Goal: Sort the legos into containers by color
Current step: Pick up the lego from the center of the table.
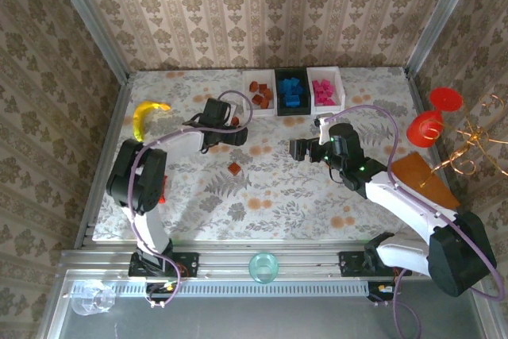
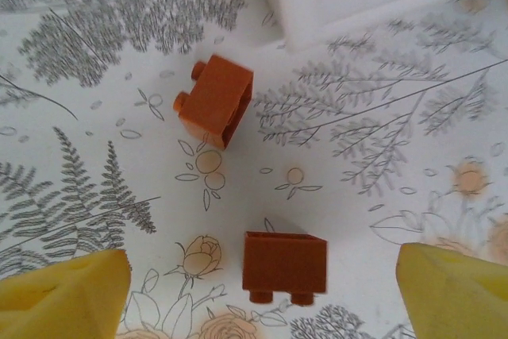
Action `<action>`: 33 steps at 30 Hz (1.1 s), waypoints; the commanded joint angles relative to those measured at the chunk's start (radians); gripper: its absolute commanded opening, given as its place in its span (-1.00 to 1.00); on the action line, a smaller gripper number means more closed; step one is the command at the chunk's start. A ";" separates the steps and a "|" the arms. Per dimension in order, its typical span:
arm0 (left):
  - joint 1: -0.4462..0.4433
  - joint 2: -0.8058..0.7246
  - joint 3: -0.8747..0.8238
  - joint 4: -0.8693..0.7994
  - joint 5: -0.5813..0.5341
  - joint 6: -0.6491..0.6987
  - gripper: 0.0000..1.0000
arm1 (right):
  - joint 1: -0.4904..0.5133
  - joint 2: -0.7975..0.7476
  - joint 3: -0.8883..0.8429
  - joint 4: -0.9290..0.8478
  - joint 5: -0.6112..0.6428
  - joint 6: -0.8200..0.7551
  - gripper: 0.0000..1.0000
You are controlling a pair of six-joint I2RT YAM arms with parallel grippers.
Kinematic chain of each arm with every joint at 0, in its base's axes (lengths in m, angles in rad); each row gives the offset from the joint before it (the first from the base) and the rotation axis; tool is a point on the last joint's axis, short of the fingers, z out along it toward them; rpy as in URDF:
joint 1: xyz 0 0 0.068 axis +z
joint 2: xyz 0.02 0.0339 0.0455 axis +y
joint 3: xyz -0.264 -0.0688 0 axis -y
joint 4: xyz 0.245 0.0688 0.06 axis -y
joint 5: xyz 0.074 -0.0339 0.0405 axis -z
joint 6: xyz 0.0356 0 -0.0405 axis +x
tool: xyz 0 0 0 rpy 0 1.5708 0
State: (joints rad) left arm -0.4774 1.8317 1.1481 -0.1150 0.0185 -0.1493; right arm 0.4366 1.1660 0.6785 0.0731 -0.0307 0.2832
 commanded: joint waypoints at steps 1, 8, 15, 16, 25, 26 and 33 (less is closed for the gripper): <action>0.000 0.048 0.060 -0.049 0.053 0.042 0.65 | 0.007 -0.006 -0.004 0.021 0.018 -0.003 1.00; 0.000 0.129 0.118 -0.090 0.069 0.042 0.40 | 0.008 -0.005 0.003 0.009 0.029 -0.007 1.00; -0.001 0.155 0.104 -0.077 0.075 0.038 0.15 | 0.008 -0.005 0.003 0.006 0.032 -0.010 1.00; -0.001 0.157 0.100 -0.067 0.084 0.038 0.09 | 0.008 -0.003 0.003 0.005 0.034 -0.009 1.00; -0.009 0.079 0.008 0.036 0.043 0.012 -0.25 | 0.008 0.000 0.003 0.004 0.040 -0.008 1.00; -0.013 0.049 -0.017 0.064 0.041 0.003 -0.29 | 0.008 0.000 0.003 0.006 0.041 -0.008 1.00; -0.056 -0.078 -0.068 0.241 0.060 -0.062 -0.33 | 0.010 0.013 -0.010 0.046 -0.008 -0.009 1.00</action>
State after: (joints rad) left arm -0.5171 1.7973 1.0592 0.0093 0.0681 -0.1711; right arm 0.4377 1.1728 0.6785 0.0765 -0.0162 0.2832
